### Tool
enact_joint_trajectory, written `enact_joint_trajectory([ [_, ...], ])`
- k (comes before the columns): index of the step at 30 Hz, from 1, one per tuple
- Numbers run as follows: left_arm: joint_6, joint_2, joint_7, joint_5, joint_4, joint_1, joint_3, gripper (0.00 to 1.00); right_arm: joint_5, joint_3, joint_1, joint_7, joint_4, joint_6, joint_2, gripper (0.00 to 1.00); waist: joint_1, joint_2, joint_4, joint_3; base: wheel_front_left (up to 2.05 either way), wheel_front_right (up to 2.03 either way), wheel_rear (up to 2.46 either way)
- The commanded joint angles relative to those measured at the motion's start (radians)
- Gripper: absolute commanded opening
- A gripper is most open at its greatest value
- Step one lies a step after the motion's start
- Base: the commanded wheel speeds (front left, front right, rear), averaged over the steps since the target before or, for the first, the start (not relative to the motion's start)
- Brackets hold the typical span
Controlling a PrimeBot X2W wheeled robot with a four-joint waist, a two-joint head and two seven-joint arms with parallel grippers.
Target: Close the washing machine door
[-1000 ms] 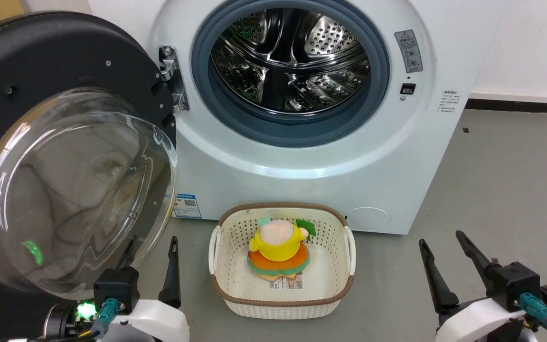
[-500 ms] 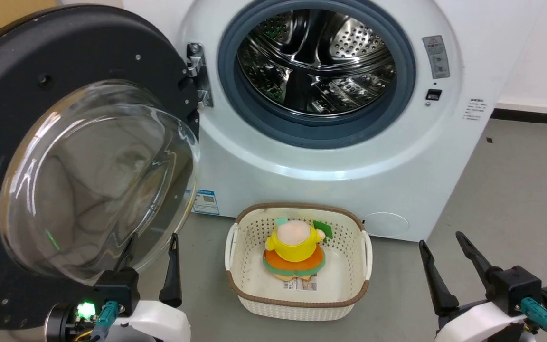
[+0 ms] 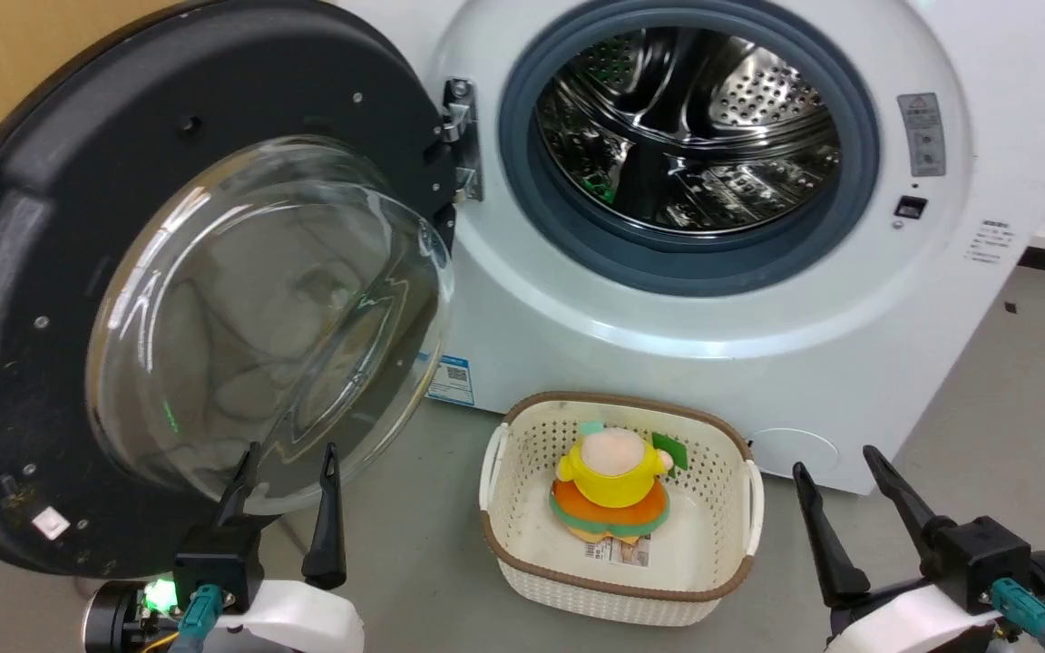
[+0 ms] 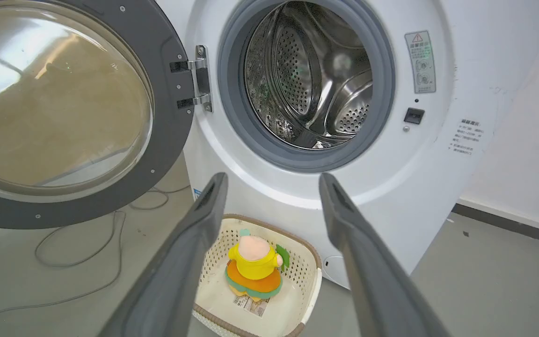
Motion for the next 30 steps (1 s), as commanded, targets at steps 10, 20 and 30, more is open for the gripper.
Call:
enact_joint_trajectory([
  [10,0.031,0.0,-0.032,-0.016,-0.035,0.026,0.006,1.0,0.024,0.041,-0.006,-0.031,0.018,0.0,-0.016,1.0,-0.0001,0.0,0.062,0.008,0.0,0.0,0.0],
  [20,0.056,0.0,-0.053,-0.022,-0.068,0.048,0.021,1.0,0.043,0.084,-0.034,-0.052,0.042,0.0,-0.031,1.0,-0.0001,0.0,0.109,0.017,0.0,0.0,0.0],
  [30,0.072,0.0,-0.073,-0.031,-0.089,0.064,0.025,1.0,0.061,0.122,-0.052,-0.072,0.059,0.0,-0.05,1.0,-0.0001,0.0,0.153,0.02,0.0,0.0,0.0],
])
